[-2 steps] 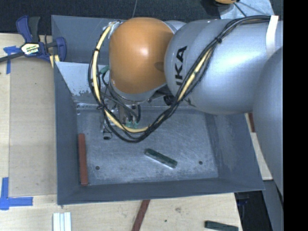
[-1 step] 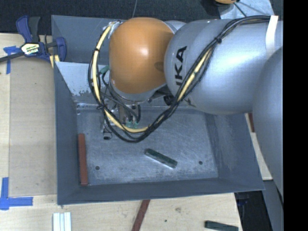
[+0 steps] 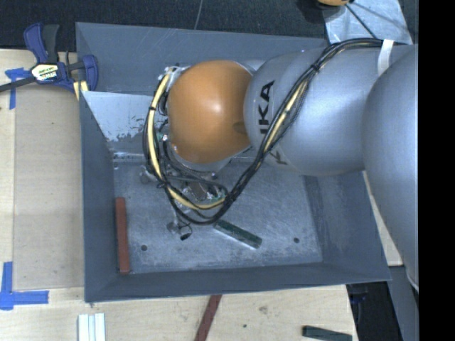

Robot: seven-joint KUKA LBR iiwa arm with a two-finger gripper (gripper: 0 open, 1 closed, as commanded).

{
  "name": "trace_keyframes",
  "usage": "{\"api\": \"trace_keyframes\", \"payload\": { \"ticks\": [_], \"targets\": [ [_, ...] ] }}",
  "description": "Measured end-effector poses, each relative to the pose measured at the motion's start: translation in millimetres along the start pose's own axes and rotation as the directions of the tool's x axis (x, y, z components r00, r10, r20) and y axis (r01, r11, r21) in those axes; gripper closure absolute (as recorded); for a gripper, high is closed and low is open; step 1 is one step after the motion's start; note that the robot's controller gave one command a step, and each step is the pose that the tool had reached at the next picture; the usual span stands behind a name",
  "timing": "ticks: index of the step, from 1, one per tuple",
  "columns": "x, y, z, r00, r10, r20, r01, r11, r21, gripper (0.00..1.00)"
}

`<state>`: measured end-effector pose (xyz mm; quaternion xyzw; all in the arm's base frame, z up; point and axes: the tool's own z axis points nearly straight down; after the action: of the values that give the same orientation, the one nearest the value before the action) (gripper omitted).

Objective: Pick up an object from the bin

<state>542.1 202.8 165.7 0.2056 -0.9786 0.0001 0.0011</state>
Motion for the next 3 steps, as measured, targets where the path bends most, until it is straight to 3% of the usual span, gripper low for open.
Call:
{"api": "trace_keyframes", "payload": {
  "ticks": [1, 2, 3],
  "targets": [
    [-1.0, 0, -2, 1.0, 0.001, 0.004, -0.001, 1.0, 0.0, 0.0],
    [-0.8, -22, 14, 0.988, -0.153, 0.011, 0.153, 0.988, 0.001, 0.0],
    [17.3, -51, 58, 0.942, -0.336, 0.005, 0.336, 0.942, 0.004, 0.0]
  ]
}}
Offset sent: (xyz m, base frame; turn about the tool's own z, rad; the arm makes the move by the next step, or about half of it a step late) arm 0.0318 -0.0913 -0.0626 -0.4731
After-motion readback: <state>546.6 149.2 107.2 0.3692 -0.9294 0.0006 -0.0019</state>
